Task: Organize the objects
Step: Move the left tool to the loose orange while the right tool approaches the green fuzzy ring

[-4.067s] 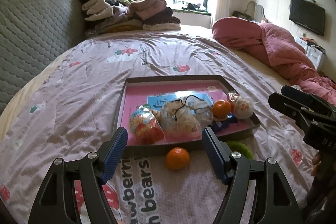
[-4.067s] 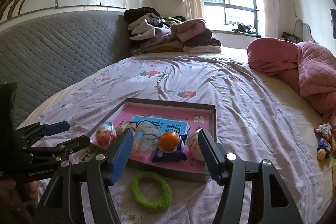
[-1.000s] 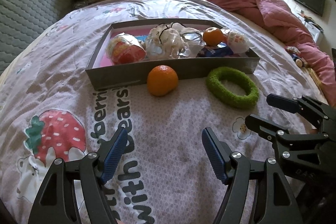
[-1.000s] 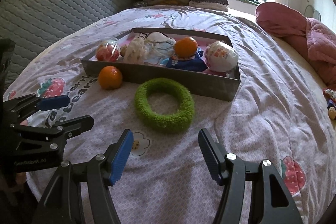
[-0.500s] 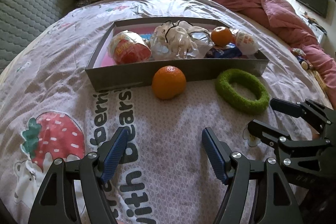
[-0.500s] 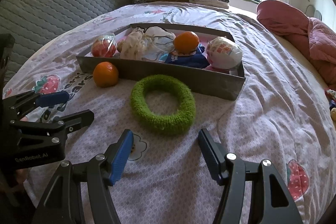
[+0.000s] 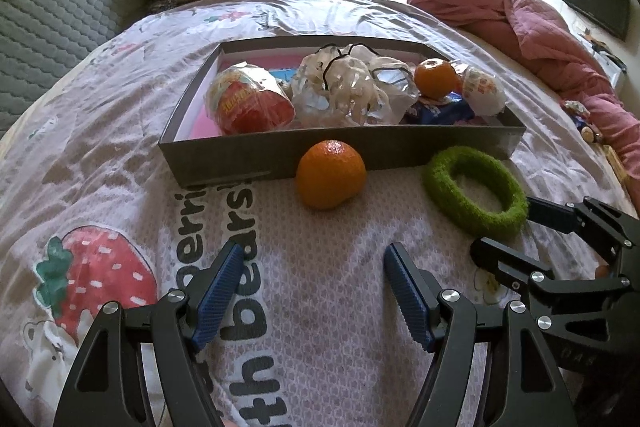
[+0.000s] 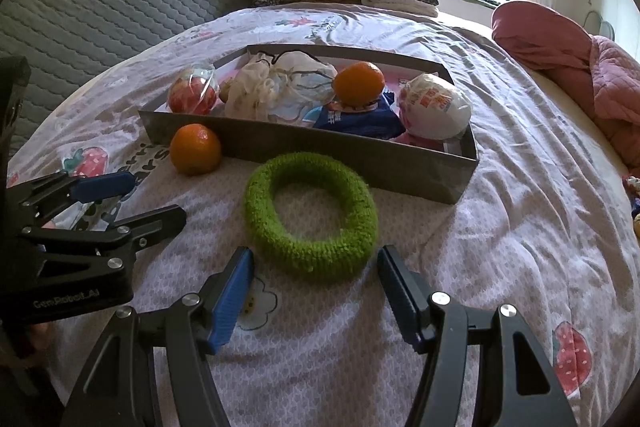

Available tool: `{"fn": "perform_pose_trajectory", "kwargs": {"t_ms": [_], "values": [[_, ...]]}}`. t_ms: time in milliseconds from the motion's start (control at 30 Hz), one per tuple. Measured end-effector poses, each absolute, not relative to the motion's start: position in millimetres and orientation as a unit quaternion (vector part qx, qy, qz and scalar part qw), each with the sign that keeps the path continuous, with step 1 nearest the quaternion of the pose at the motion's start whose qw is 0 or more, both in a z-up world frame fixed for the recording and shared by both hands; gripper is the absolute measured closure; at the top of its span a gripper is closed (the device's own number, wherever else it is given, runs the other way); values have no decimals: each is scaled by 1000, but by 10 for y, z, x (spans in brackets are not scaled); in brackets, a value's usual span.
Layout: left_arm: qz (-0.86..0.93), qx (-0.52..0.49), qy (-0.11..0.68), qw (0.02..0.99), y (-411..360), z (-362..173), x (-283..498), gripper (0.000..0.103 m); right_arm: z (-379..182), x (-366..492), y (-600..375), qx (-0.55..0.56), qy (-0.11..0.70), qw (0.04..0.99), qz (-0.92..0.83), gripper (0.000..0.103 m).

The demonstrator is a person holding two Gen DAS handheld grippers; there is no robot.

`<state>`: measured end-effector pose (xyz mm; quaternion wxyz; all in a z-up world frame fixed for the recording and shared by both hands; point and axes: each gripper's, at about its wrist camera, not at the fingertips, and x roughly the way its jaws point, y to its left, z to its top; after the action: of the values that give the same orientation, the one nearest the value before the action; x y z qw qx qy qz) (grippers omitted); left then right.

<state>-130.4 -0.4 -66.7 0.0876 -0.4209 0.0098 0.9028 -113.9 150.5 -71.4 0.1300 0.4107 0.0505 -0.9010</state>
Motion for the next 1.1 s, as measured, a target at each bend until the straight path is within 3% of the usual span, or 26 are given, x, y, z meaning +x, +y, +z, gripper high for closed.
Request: {"fn": "perform_pose_trajectory", "kwargs": {"t_ms": [1100], "values": [[904,-419,2,80,-7,-688,-1645,28,-737,-1363,1476,413,50,134,-900,39]]}}
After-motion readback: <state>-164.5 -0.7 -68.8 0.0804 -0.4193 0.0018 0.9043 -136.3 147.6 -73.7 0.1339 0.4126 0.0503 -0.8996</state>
